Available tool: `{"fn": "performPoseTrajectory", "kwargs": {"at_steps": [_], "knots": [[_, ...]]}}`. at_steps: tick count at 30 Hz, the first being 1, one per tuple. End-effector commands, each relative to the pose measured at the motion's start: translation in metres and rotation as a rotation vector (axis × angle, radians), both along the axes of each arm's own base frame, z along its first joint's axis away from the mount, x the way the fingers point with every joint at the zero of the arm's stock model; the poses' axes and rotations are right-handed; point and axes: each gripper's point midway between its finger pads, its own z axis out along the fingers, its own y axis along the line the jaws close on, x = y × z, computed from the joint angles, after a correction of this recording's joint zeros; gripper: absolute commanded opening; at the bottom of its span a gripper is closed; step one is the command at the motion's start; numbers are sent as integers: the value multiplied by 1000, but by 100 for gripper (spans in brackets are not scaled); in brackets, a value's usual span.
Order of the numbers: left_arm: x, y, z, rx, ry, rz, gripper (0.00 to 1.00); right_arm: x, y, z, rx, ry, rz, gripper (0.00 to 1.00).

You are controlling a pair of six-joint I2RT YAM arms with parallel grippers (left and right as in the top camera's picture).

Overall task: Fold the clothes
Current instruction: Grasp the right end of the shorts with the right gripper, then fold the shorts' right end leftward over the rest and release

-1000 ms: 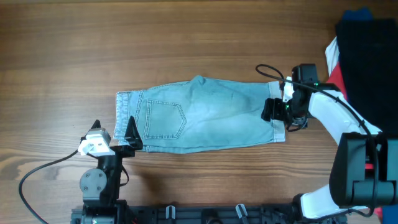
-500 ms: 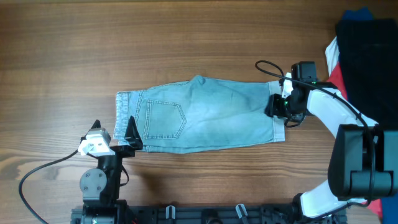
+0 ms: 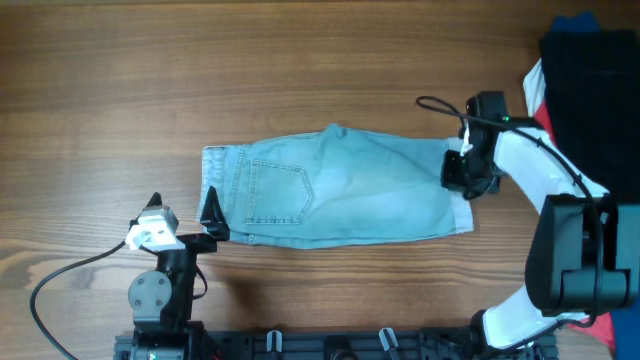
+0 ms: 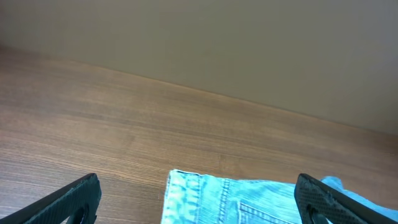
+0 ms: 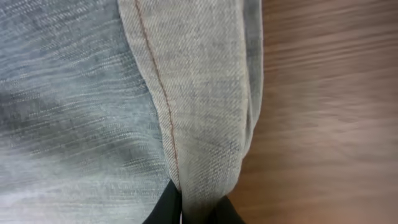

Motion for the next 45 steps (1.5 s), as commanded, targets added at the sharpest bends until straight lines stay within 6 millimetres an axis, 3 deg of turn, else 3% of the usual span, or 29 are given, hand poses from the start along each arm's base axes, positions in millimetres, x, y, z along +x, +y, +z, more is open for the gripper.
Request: {"fn": "performPoseTrajectory", "kwargs": {"at_steps": [1,5,10,12,16,20,23,28,31,36,45], "knots": [[0,0,0,20,-5,1,100,20,-32,42,-180,-80,-32,4],[0,0,0,20,-5,1,100,21,-35,89,-193,-155,-78,4],[0,0,0,20,-5,1,100,22,7,152,-100,-336,-7,4],[0,0,0,20,-5,1,100,18,34,171,-9,-402,45,4],[0,0,0,20,-5,1,100,8,89,180,178,-407,103,4],[0,0,0,20,-5,1,100,14,183,203,441,-494,229,4],[0,0,0,20,-5,1,100,10,226,192,493,-468,275,4],[0,0,0,20,-4,1,100,8,292,134,532,-345,316,4],[0,0,0,20,-5,1,100,5,332,133,646,-346,360,4],[0,0,0,20,-5,1,100,-1,358,152,751,-372,381,4],[0,0,0,20,-4,1,100,-23,374,138,659,-393,401,4]]}}
